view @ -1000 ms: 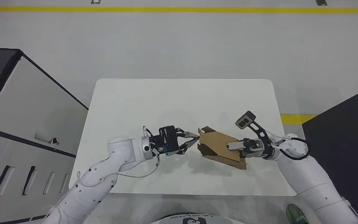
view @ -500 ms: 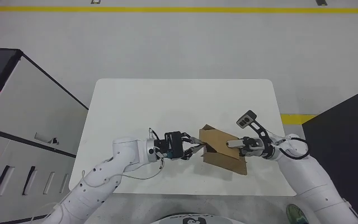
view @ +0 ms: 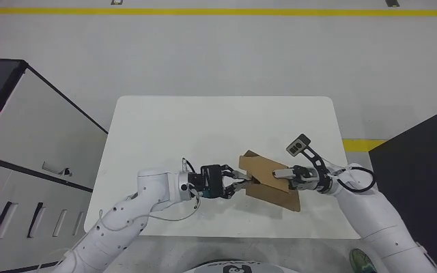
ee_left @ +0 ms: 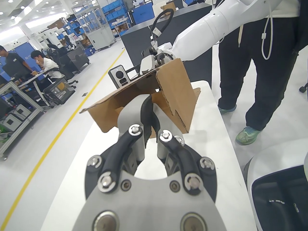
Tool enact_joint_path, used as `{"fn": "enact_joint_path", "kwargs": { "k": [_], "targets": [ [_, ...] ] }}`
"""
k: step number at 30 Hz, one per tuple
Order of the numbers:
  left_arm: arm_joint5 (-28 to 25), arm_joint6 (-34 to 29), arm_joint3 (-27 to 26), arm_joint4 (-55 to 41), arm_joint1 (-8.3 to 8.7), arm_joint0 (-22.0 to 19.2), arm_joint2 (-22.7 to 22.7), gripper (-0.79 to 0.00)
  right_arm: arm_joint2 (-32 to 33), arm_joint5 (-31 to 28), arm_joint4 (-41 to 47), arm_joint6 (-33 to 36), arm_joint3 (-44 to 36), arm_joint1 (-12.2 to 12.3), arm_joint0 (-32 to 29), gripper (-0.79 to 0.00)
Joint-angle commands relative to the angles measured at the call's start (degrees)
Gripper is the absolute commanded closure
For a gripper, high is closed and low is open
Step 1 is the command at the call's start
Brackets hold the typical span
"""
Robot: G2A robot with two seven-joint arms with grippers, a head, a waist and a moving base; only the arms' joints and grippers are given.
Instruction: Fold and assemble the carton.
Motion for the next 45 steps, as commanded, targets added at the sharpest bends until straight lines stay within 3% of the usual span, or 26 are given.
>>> {"fn": "enact_joint_path", "kwargs": {
  "k": [1, 16, 30, 39, 45],
  "targets": [
    [-0.19, 0.07, -0.12, 0.36, 0.03, 0.0, 0.14, 0.0, -0.12, -0.3, -0.11, 0.31, -0.07, -0.11, 0.07, 0.0],
    [-0.56, -0.07, 0.22, 0.47, -0.1, -0.97, 1.39, 0.0, -0.61, -0.39, -0.4, 0.59, 0.14, -0.83, 0.44, 0.0],
    [0.89, 0.32, -0.53, -0.83, 0.6, 0.3, -2.6, 0.0, 1.46, -1.93, 1.06, 3.69, 1.87, -1.05, -0.1, 0.0],
    [1.08, -0.36, -0.47, -0.28, 0.27, -0.33, -0.57, 0.0, 1.96, -2.31, 1.34, 4.08, 1.76, -1.33, -0.39, 0.0],
    [3.77, -0.41, -0.57, -1.65, 0.63, 0.78, -3.7, 0.0, 2.77, -4.11, 2.06, 4.2, 0.9, -1.28, -1.0, 0.0]
  ]
}}
